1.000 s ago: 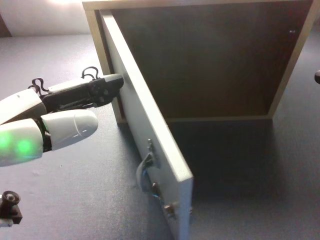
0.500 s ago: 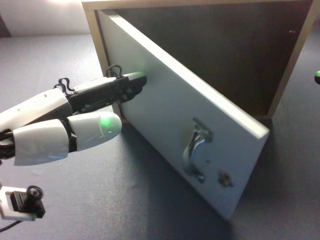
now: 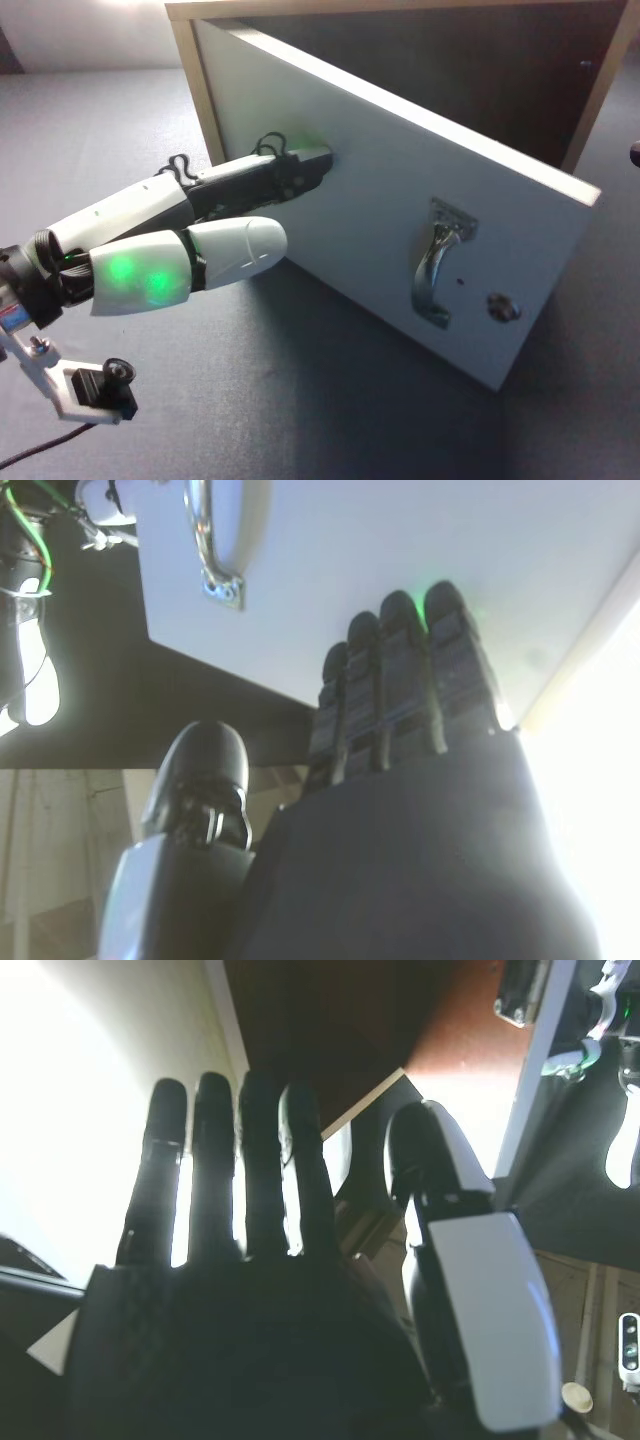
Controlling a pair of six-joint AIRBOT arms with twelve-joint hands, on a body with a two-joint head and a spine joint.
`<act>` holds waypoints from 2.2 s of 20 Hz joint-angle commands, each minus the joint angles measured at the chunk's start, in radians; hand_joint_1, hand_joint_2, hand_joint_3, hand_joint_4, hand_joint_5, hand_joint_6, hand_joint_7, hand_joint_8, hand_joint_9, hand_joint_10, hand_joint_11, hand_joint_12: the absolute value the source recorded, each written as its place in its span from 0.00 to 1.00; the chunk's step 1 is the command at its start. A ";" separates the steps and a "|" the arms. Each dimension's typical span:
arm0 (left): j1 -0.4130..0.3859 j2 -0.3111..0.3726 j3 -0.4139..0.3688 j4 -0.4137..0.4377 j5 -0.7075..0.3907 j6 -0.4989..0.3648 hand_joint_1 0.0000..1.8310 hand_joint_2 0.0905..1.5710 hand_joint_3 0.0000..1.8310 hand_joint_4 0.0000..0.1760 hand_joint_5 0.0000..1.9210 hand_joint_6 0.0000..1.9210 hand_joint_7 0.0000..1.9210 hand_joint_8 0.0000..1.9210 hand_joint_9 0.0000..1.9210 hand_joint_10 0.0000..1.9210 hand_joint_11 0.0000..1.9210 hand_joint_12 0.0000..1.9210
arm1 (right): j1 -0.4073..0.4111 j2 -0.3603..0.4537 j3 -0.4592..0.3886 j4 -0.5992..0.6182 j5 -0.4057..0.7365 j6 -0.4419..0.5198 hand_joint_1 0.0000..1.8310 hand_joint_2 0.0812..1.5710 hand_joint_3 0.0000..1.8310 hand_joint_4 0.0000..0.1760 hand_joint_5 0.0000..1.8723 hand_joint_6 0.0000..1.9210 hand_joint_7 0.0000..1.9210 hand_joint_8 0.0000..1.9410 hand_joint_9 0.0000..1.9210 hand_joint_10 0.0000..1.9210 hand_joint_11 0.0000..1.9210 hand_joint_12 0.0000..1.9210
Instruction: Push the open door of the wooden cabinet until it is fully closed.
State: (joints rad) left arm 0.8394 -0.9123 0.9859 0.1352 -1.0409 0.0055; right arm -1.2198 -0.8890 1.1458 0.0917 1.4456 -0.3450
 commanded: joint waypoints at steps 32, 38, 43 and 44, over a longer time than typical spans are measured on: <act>-0.055 0.019 -0.003 -0.093 -0.203 -0.006 0.00 0.93 0.00 0.00 0.17 0.00 0.17 0.00 0.16 0.00 0.02 0.34 | 0.008 0.004 0.005 0.032 0.150 0.017 0.29 0.86 0.00 0.00 0.21 0.00 0.19 0.00 0.16 0.00 0.00 0.30; 0.078 0.137 -0.082 -0.190 -0.369 -0.006 0.08 0.89 0.00 0.00 0.19 0.00 0.20 0.00 0.19 0.00 0.02 0.24 | 0.008 0.021 0.001 0.040 0.216 0.017 0.32 0.85 0.00 0.00 0.21 0.00 0.21 0.00 0.17 0.00 0.02 0.27; 0.203 0.179 -0.117 -0.343 -0.543 -0.006 0.14 0.90 0.00 0.00 0.15 0.00 0.15 0.00 0.13 0.00 0.03 0.20 | 0.008 0.029 -0.007 0.078 0.306 0.014 0.39 0.86 0.00 0.00 0.20 0.00 0.20 0.00 0.16 0.01 0.03 0.29; 0.220 0.181 -0.121 -0.361 -0.574 -0.006 0.16 0.88 0.00 0.03 0.15 0.00 0.14 0.00 0.12 0.00 0.03 0.12 | 0.009 0.034 -0.012 0.085 0.317 0.011 0.45 0.87 0.00 0.00 0.19 0.00 0.18 0.00 0.15 0.00 0.00 0.29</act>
State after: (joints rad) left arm 1.0683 -0.7418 0.8680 -0.2314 -1.4567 0.0059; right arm -1.2186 -0.8619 1.1339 0.1497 1.6264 -0.3393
